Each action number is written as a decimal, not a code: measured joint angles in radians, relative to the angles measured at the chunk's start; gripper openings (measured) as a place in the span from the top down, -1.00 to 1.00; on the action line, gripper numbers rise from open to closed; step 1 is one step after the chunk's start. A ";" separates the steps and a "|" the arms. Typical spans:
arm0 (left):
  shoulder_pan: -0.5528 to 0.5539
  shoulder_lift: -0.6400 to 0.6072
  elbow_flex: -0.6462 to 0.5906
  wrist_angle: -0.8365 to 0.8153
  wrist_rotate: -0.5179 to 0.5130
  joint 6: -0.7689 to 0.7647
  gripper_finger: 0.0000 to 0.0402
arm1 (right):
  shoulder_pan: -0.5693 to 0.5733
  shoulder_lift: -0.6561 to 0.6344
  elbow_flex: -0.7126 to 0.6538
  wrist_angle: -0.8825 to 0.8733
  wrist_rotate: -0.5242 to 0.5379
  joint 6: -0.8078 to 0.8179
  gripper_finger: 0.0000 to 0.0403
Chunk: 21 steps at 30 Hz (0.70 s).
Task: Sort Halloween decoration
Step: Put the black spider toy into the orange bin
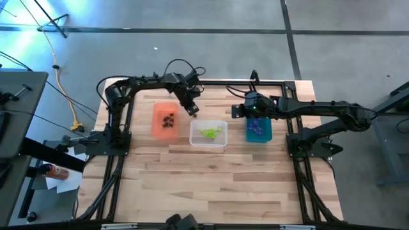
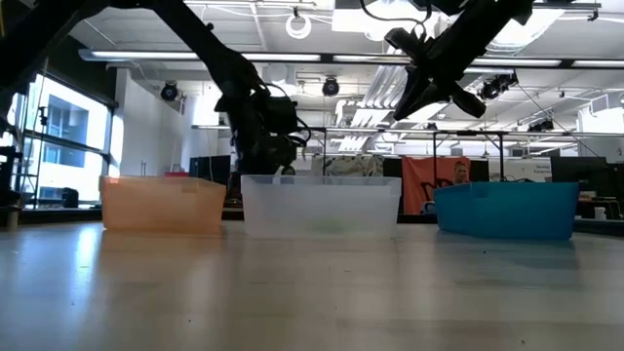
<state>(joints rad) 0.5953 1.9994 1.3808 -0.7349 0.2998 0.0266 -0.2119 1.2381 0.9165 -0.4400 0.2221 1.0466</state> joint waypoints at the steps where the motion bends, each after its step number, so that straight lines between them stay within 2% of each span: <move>1: 0.000 -0.002 0.000 0.001 -0.007 0.005 1.00 | 0.000 0.000 0.000 0.000 0.009 0.000 1.00; 4: 0.001 -0.022 0.000 0.018 -0.031 0.014 1.00 | 0.000 0.000 0.000 0.001 0.012 0.000 1.00; 11: -0.009 -0.033 0.002 0.018 -0.020 0.147 0.95 | 0.000 0.000 0.000 0.003 0.012 0.001 1.00; 14: -0.022 -0.033 0.002 0.002 -0.016 0.217 0.82 | 0.000 0.000 0.000 0.003 0.012 0.008 1.00; 18: -0.030 -0.033 0.002 0.004 0.058 0.286 0.56 | 0.000 0.000 0.000 0.004 0.020 0.027 1.00; 21: -0.029 -0.033 -0.015 0.045 0.071 0.360 0.36 | -0.009 0.000 0.000 0.004 0.025 0.029 1.00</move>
<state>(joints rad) 0.5667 1.9659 1.3654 -0.6901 0.3708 0.3866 -0.2206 1.2381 0.9165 -0.4362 0.2468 1.0758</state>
